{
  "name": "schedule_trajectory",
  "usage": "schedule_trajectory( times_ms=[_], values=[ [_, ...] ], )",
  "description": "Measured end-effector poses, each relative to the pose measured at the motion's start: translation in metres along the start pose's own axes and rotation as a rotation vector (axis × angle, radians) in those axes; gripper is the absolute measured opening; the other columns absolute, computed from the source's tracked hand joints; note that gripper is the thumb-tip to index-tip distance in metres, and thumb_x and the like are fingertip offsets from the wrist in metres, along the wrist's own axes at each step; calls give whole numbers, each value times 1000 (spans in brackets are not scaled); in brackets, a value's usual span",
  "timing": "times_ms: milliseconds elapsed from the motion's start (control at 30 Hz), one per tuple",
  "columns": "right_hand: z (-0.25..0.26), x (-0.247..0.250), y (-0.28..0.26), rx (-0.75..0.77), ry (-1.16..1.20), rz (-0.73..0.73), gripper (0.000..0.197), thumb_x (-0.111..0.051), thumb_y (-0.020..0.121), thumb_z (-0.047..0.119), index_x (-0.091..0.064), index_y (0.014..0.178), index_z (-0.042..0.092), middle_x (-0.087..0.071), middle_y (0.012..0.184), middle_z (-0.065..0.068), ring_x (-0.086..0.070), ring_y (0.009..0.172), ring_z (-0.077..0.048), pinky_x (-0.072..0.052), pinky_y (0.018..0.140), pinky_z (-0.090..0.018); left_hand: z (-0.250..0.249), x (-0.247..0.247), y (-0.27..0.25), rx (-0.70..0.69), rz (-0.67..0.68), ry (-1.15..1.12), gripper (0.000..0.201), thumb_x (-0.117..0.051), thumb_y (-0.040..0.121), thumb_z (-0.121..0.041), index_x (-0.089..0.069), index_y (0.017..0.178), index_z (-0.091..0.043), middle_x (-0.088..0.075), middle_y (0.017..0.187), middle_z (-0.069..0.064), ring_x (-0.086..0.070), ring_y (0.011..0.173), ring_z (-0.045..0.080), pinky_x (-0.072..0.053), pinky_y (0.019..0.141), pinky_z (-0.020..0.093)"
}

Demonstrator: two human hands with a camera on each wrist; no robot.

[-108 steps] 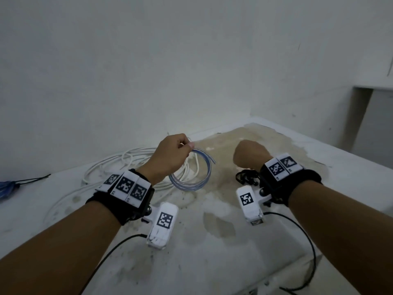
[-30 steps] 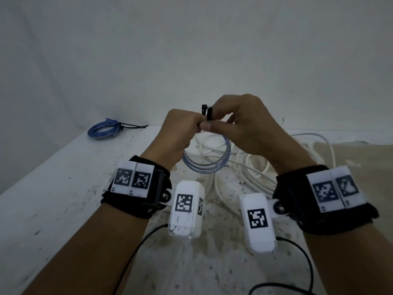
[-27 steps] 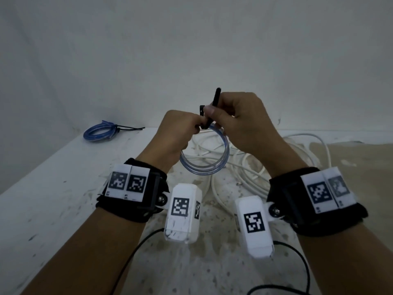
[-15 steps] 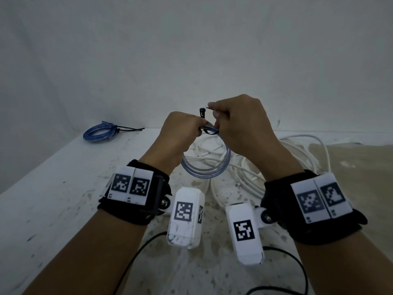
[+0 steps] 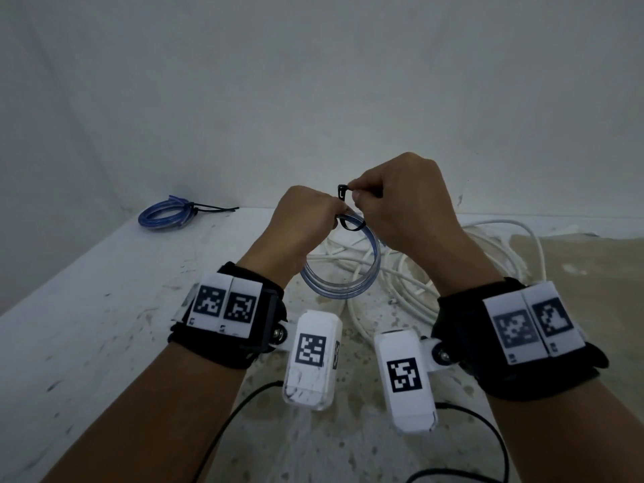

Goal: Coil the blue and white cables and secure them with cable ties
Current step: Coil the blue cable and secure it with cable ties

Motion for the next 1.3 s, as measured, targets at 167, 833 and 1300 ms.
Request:
schedule_trajectory(
  times_ms=[167, 833, 1300],
  values=[
    [-1, 1, -1, -51, -51, -1, 19, -62, 88, 14, -79, 98, 14, -75, 98, -5, -68, 92, -22, -53, 82, -33, -2, -1, -2, -60, -19, 69, 27, -62, 84, -11, -61, 58, -6, -42, 47, -2, -31, 42, 11, -25, 45, 23],
    [-31, -2, 2, -252, 243, 67, 6, -69, 80, 10, -73, 77, 13, -70, 72, 0, -59, 61, -9, -52, 66, -28, -21, -18, -8, -345, 90, 415, 25, -55, 89, -17, -74, 77, -7, -39, 36, -9, -35, 39, 9, -27, 52, 27],
    [-46, -3, -9, -684, 867, 126, 16, -62, 91, 10, -61, 75, 8, -62, 71, -5, -61, 68, -20, -53, 69, -33, -36, -28, -21, -529, 157, 108, 34, -54, 96, -12, -71, 70, -27, -46, 54, -1, -35, 51, 8, -29, 51, 20]
  ],
)
Point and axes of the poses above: each hand's wrist, its own y-axis towards the middle knuckle, its own x-axis out of the back of the hand, z = x × y, the point moved 7 cm from there along y, towards the middle knuckle
